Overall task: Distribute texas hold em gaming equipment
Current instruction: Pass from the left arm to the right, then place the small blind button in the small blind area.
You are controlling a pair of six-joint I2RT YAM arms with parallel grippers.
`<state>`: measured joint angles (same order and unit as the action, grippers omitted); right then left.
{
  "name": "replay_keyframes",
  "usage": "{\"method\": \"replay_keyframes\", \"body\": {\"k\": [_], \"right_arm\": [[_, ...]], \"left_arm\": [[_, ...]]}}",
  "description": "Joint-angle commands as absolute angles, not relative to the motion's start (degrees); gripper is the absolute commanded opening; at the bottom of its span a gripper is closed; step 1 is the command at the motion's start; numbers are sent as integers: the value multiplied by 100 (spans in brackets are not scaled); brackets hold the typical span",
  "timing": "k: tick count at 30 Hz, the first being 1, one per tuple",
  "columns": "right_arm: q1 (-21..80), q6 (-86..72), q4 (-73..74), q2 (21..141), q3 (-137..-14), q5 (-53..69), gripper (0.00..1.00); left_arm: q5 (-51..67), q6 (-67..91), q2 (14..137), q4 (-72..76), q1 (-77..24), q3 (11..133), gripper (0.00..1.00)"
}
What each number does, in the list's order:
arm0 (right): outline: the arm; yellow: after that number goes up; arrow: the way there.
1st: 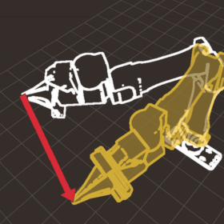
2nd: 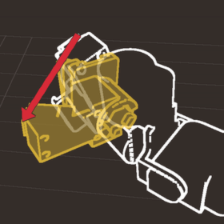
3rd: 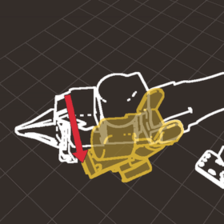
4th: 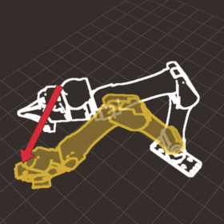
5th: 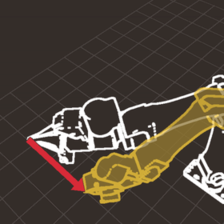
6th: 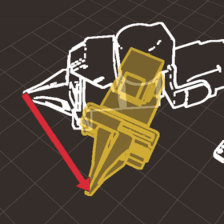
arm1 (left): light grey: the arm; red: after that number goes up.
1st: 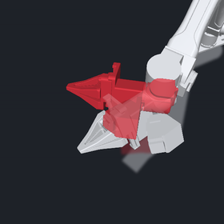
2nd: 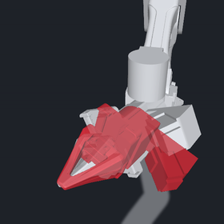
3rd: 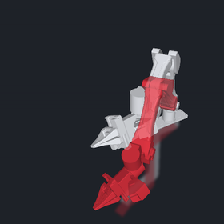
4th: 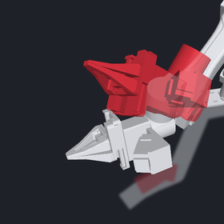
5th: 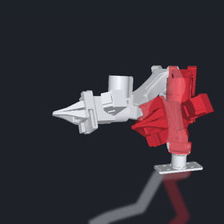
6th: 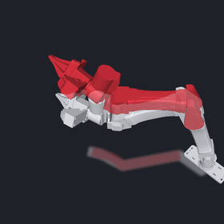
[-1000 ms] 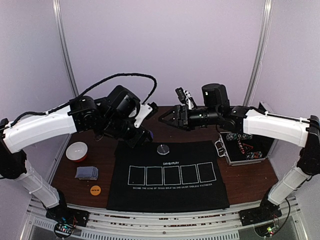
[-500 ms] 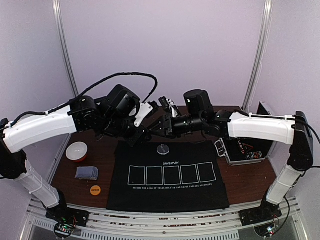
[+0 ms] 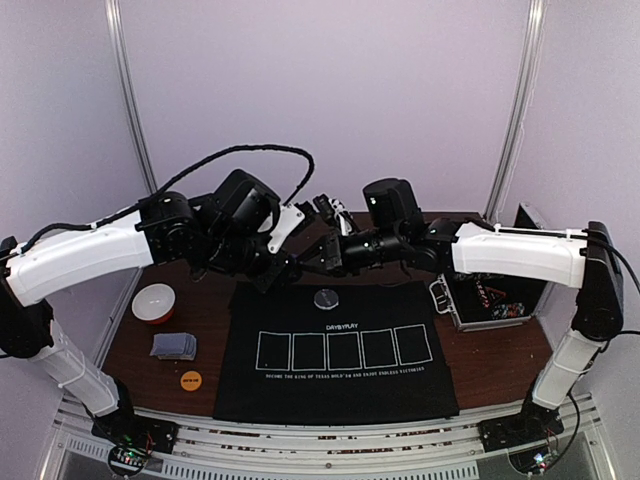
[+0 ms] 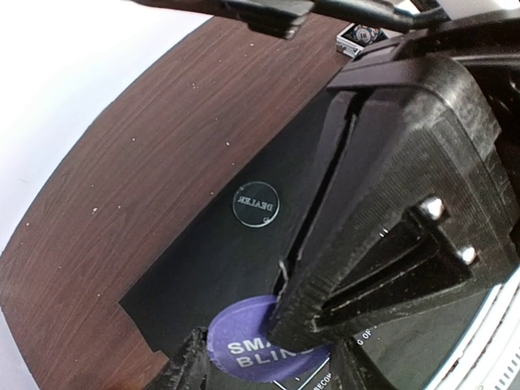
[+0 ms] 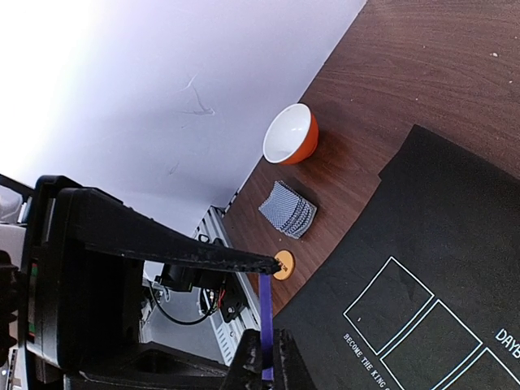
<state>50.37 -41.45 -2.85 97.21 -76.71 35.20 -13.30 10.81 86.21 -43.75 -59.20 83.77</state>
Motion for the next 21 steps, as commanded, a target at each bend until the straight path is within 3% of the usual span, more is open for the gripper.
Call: {"method": "replay_keyframes", "body": {"k": [1, 4, 7, 16, 21], "right_arm": [[5037, -3812, 231, 9605, -7892, 3341, 0], [4892, -3619, 561, 9380, -7787, 3162, 0], [4634, -3426, 996, 9022, -7470, 3018, 0], [3382, -2923, 3338, 7257, -5240, 2555, 0], [3157, -3200, 3610, 6527, -4074, 2684, 0]], "left_arm": [[-1377, 1072, 8534, -4104, -5919, 8311, 53], [-1264, 1197, 8459, -4098, -5915, 8184, 81], [-1104, 1414, 8291, -4017, -5911, 8014, 97], [-766, 2814, 8087, -4659, -5652, 7199, 98], [-506, 3532, 7853, -4980, -5321, 6324, 98]]}}
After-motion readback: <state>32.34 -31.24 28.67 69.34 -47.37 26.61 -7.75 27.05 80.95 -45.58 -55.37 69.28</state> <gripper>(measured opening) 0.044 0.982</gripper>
